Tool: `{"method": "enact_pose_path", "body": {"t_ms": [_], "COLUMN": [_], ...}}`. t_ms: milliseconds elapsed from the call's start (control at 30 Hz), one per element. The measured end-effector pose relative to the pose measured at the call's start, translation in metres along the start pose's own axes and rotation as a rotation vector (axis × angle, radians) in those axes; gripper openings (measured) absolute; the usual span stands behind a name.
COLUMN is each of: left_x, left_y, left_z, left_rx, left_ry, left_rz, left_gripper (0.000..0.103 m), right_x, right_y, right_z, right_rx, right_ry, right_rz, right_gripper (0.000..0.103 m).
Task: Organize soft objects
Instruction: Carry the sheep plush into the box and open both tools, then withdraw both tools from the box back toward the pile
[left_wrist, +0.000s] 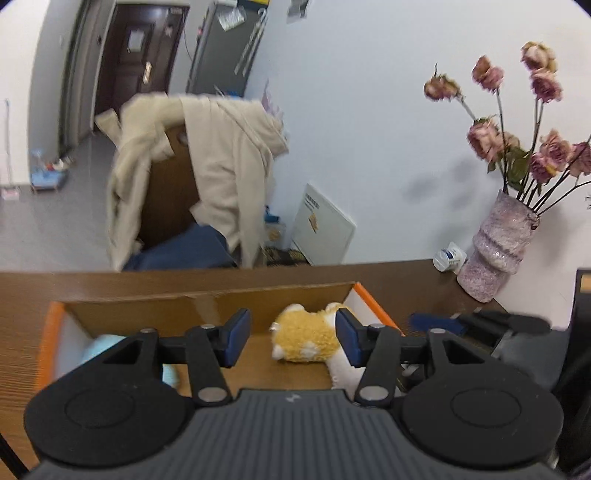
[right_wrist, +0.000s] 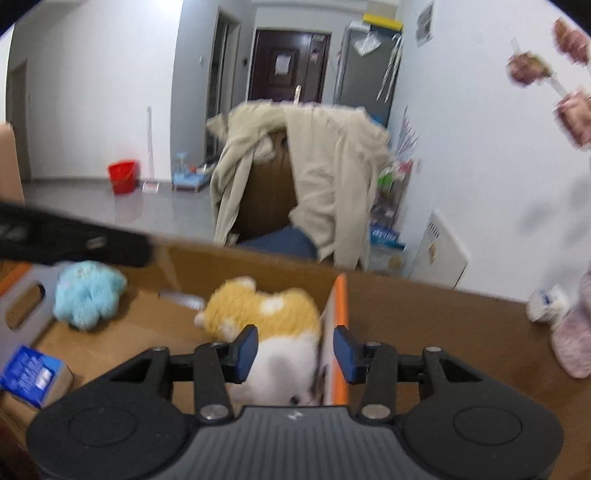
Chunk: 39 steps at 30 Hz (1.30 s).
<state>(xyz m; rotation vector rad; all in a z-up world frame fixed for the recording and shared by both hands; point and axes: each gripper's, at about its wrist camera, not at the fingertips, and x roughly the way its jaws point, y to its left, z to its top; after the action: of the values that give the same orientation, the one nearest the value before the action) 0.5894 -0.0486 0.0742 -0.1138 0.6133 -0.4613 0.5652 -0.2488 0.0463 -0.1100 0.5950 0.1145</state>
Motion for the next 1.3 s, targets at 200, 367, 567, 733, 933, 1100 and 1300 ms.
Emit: {"method": "enact_pose_path", "body": {"t_ms": [200,367,567,733,933,1100,1300], "left_x": [-0.101,-0.183,-0.262,-0.311,-0.348,-0.362,-0.359], "left_y": [-0.018,-0.036,-0.059,-0.071,-0.083,-0.095,-0.108], "left_z": [-0.014,-0.059,-0.126,-0.177,-0.256,-0.295,-0.313], "left_rx": [0.039,0.08,0.117,0.102,0.095,0.06,0.107], "left_ry": [-0.059,-0.165,-0.28,-0.326,-0.358,-0.342,-0.306], "left_rz": [0.07,0.148,0.228,0.264,0.301,0.289,0.292], "left_gripper": [0.075,0.088,0.1,0.103,0.103,0.103,0.103], "right_x": [-0.107,-0.192,-0.264,-0.305,-0.34,-0.352,-0.348], "right_y": [-0.029,-0.038,-0.028,-0.01,0.021,0.032,0.04], "right_z": [0.009,-0.012,-0.064,-0.119,-0.19,-0.24,-0.27], "right_rx": [0.048,0.031,0.038,0.07,0.07,0.165,0.141], "right_ry": [-0.12,-0.188,-0.255,-0.332,-0.384,-0.34,-0.252], "right_rz": [0.049,0.099,0.156,0.206,0.209,0.196,0.165], "right_gripper": [0.076,0.083,0.087,0.093,0.093,0.094,0.094]}}
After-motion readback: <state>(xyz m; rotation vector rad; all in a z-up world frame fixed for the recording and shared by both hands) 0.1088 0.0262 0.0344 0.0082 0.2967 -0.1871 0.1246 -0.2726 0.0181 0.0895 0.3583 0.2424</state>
